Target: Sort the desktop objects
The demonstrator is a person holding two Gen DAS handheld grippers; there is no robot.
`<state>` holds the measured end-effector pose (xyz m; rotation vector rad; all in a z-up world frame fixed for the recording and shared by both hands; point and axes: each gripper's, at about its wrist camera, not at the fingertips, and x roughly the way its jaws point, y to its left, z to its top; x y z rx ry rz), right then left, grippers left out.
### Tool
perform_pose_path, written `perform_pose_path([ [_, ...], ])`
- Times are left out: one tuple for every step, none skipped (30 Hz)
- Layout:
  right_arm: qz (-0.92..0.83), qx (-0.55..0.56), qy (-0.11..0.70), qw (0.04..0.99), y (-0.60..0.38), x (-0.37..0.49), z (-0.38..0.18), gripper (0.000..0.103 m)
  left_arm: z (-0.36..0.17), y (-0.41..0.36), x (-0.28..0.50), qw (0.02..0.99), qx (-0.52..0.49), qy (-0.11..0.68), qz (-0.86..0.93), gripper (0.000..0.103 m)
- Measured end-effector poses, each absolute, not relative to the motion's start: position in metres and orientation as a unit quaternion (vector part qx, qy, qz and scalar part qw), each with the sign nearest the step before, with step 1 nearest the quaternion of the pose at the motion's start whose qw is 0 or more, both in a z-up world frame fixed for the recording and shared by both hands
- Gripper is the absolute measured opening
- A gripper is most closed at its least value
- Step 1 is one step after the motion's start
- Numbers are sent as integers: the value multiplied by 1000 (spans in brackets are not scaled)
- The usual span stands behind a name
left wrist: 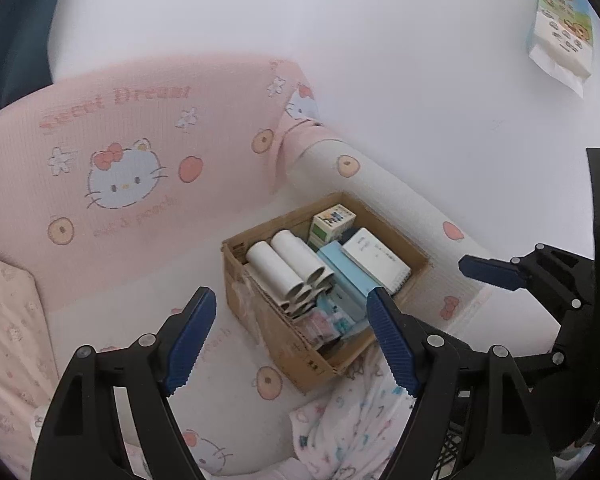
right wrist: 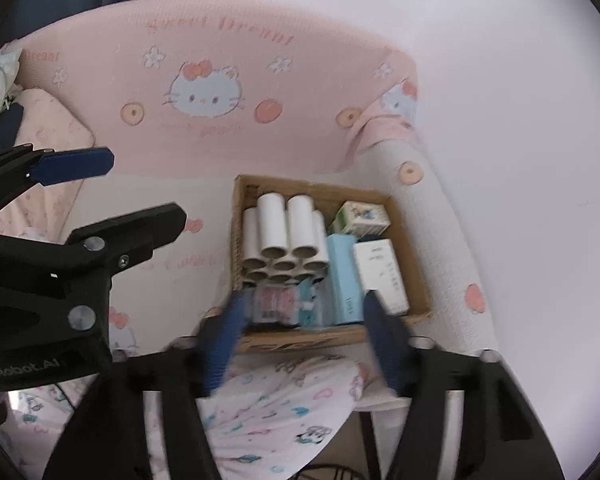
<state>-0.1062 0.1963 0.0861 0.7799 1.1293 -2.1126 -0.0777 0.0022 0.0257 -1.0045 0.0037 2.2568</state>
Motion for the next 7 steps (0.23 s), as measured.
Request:
perform_pose_path([
  [-800, 291, 428, 304, 198, -106, 87, 62, 25, 5, -78, 331, -385, 2, 861, 81],
  [-801, 291, 426, 304, 200, -107, 89, 62, 25, 8, -77, 332, -386, 3, 860, 81],
  [-802, 292, 423, 305, 201, -108, 89, 62, 25, 10, -77, 333, -387, 6, 860, 81],
  [-802, 292, 422, 306, 201, -109, 90, 62, 24, 13, -76, 334, -387, 9, 859, 81],
  [-802, 293, 421, 307, 203, -110, 90, 63, 24, 16, -74, 335, -387, 14, 859, 81],
  [-802, 294, 420, 307, 203, -111, 89, 63, 24, 18, -73, 335, -387, 17, 859, 81],
  [-802, 295, 419, 307, 204, -112, 89, 63, 24, 20, -72, 335, -388, 20, 858, 81],
])
